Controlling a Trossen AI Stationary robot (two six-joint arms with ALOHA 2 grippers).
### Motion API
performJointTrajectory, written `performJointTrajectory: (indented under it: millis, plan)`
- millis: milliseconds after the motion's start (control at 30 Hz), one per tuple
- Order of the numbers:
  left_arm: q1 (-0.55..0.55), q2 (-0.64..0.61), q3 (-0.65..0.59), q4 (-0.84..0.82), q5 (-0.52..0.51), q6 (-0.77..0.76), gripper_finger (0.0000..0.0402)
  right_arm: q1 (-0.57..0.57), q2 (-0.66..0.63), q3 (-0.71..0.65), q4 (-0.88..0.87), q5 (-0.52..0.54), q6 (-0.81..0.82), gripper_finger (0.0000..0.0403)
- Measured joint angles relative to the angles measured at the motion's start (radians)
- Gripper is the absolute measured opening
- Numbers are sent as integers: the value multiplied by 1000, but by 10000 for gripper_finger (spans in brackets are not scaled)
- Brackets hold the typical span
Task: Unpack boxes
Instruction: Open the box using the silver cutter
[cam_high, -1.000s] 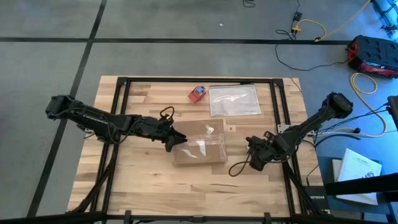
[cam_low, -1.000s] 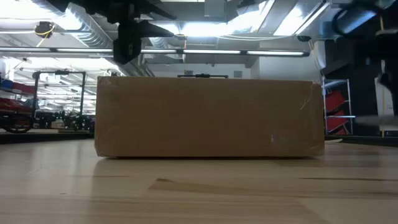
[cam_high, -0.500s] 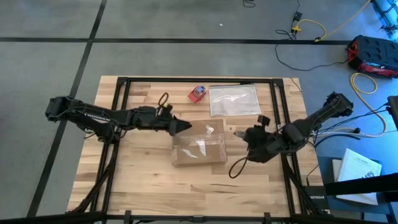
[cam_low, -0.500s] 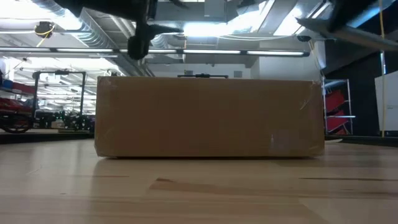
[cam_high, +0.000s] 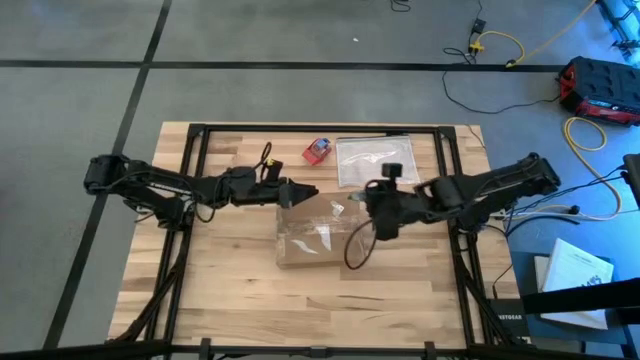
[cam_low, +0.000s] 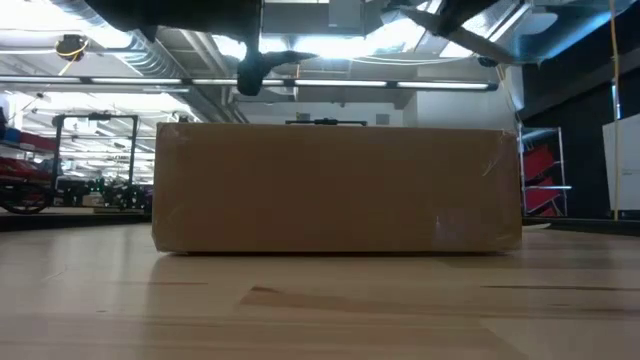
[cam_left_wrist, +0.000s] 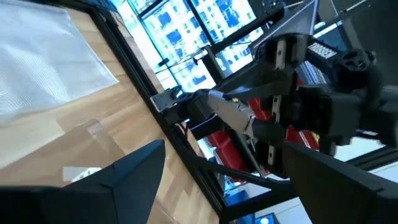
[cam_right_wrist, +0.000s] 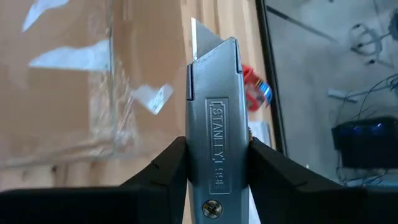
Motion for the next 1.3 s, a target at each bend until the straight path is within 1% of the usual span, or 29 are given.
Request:
performJointTrajectory:
  millis: [100, 200, 467, 633, 967, 1300]
  plan:
    - [0, 26, 0, 36, 0, -12, 313, -33, 49, 46, 8, -40, -58, 119]
    - [0, 32, 0, 51, 0, 14, 313, -55, 91, 79, 7, -78, -94, 119]
    - [1, 32, 0, 31, 0, 31, 313, -92, 199, 155, 9, -128, -194, 118]
    - [9, 32, 0, -9, 0, 44, 313, -106, 250, 207, 17, -128, -220, 118]
    - [11, 32, 0, -42, 0, 74, 313, -132, 299, 220, 83, -156, -249, 118]
    - [8, 37, 0, -74, 0, 103, 313, -174, 306, 220, 136, -173, -268, 118]
